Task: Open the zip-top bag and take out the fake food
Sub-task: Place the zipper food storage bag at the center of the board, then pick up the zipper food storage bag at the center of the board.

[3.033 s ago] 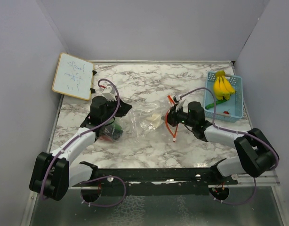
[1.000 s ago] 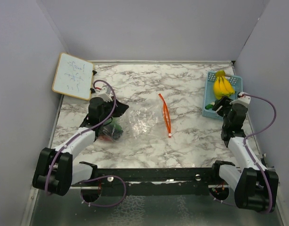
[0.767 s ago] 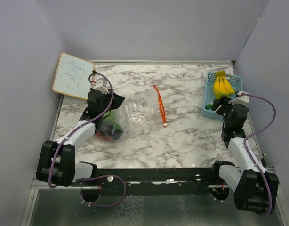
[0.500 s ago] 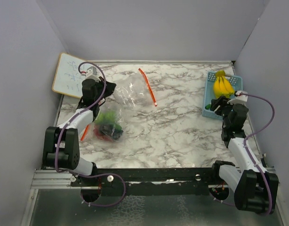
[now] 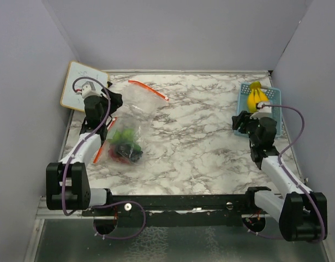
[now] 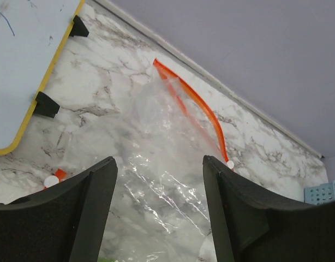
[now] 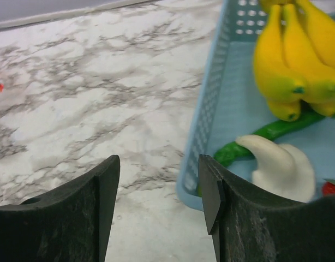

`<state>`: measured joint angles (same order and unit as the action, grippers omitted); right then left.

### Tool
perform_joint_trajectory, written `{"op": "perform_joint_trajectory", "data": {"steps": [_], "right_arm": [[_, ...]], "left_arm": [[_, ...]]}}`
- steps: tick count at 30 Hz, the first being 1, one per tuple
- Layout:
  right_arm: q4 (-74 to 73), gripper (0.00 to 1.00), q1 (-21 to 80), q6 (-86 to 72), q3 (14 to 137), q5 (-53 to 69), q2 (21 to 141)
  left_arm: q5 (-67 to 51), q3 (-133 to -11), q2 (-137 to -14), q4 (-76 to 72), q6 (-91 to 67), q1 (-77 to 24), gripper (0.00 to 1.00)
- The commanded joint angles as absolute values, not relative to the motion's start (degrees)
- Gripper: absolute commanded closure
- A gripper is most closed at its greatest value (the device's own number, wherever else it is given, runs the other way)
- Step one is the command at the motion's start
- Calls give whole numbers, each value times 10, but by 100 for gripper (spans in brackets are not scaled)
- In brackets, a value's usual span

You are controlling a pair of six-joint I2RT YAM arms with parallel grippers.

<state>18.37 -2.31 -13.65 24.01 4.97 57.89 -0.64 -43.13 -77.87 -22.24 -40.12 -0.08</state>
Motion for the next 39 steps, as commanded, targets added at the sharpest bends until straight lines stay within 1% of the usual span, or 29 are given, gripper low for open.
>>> {"op": "perform_joint_trajectory", "data": {"steps": [1, 4, 6, 10, 15, 19, 21, 23, 27, 31, 33, 36, 37, 39], "right_arm": [[171, 41, 68, -93, 285, 16, 590], [163, 41, 137, -117, 312, 23, 622], [165, 39, 194, -134, 335, 14, 658], [193, 29, 329, -155, 395, -25, 756], [234, 21, 464, -165, 504, -19, 893], [237, 16, 526, -165, 604, -9, 994], [238, 15, 543, -169, 641, -4, 1034], [240, 15, 554, -176, 666, -2, 1072], [257, 17, 561, -190, 683, 6, 1110], [263, 23, 561, -202, 694, 4, 1137], [288, 34, 561, -213, 682, 1, 1132], [297, 60, 561, -218, 665, -17, 1110], [294, 74, 561, -218, 660, -27, 1101], [285, 94, 559, -214, 649, -43, 1080]], "left_arm": [[25, -437, -709, -207, -389, -1, 32], [16, -424, -661, -194, -386, -1, 31], [10, -418, -628, -166, -377, -2, 32], [-6, -398, -574, -109, -362, -3, 31], [-19, -361, -507, -71, -356, -3, 31], [-27, -361, -485, -35, -340, -2, 31], [-30, -360, -478, -26, -330, -2, 31], [-21, -362, -469, -13, -317, -1, 31], [-6, -372, -448, 16, -295, -1, 32], [2, -374, -435, 26, -284, -1, 32], [3, -374, -435, 29, -281, -1, 33], [-5, -372, -438, 27, -281, -1, 34], [-7, -371, -439, 25, -281, -1, 34], [-11, -371, -443, 21, -279, -1, 35]]}}
